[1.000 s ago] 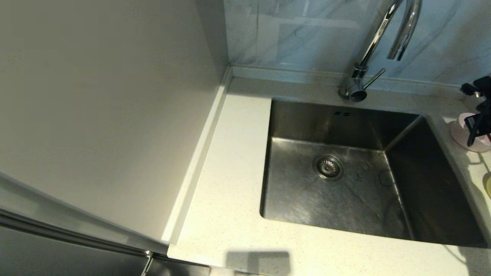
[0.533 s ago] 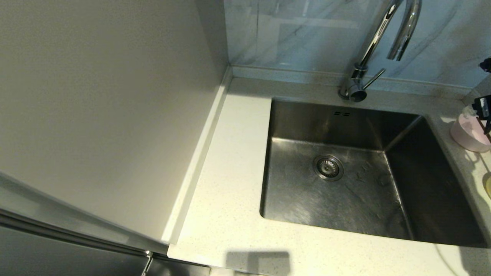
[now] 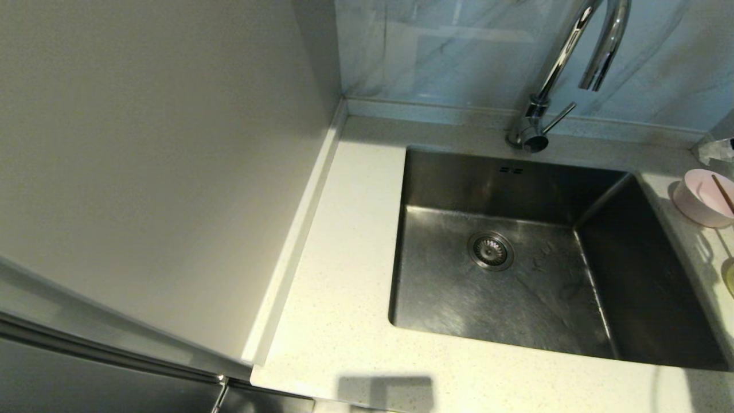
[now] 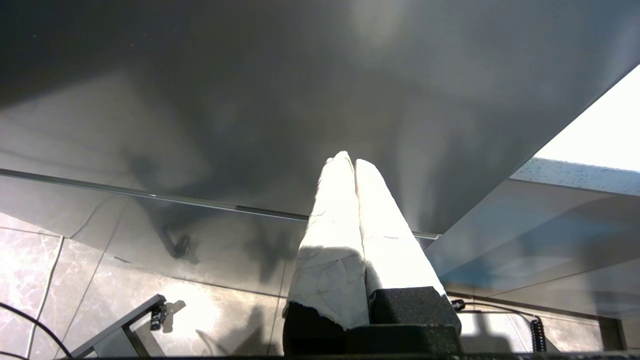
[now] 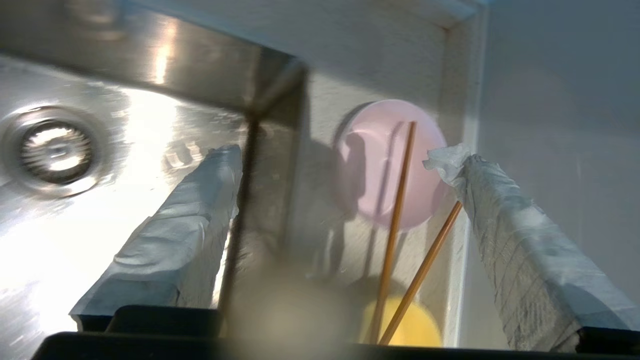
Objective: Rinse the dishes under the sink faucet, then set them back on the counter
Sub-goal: Put the chopsticks back to the table from the sink
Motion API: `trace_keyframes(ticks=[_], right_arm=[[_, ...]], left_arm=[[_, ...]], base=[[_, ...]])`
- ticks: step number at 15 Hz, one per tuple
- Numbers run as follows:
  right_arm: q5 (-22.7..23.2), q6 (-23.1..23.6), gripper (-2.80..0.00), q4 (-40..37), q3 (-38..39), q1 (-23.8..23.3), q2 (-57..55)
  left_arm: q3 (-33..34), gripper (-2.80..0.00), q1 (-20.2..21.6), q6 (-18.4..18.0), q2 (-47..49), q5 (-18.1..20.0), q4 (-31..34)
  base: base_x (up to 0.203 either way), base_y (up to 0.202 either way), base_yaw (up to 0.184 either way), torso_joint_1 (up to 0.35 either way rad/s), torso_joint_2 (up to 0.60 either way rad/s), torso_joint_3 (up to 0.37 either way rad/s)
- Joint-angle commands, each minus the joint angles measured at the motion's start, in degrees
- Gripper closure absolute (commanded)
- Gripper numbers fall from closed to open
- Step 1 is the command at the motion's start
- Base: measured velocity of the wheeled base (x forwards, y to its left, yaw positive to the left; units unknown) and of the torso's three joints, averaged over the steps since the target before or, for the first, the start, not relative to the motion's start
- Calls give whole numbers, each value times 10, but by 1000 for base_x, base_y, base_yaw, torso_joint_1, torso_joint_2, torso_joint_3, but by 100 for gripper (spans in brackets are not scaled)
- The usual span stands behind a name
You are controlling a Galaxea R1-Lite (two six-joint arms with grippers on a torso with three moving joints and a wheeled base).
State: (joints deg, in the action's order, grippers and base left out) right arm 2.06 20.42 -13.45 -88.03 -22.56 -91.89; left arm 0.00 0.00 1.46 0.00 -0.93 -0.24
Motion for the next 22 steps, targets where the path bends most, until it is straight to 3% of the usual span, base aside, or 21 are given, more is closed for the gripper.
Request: trace_keyframes(ticks=[1, 2, 7, 10, 17, 22], right_arm=[[3, 3, -280, 0, 53, 18, 89], [1, 4, 0, 0, 75, 26, 118], [-14, 17, 0, 41, 158, 66, 249], [-14, -1, 0, 50, 195, 90, 336], [-40, -48, 0, 60, 501, 150, 626], [-47, -116, 0, 70, 637, 173, 755]], left_arm=[[0, 0, 0, 0, -2, 0, 0], [0, 0, 0, 0, -2, 0, 0], [0, 0, 0, 0, -2, 0, 0], [0, 0, 0, 0, -2, 0, 0], [0, 0, 0, 0, -2, 0, 0], [0, 0, 0, 0, -2, 0, 0]], base=[[0, 0, 0, 0, 0, 0], [0, 0, 0, 0, 0, 0], [0, 0, 0, 0, 0, 0], [0, 0, 0, 0, 0, 0], [0, 0, 0, 0, 0, 0], [0, 0, 0, 0, 0, 0]])
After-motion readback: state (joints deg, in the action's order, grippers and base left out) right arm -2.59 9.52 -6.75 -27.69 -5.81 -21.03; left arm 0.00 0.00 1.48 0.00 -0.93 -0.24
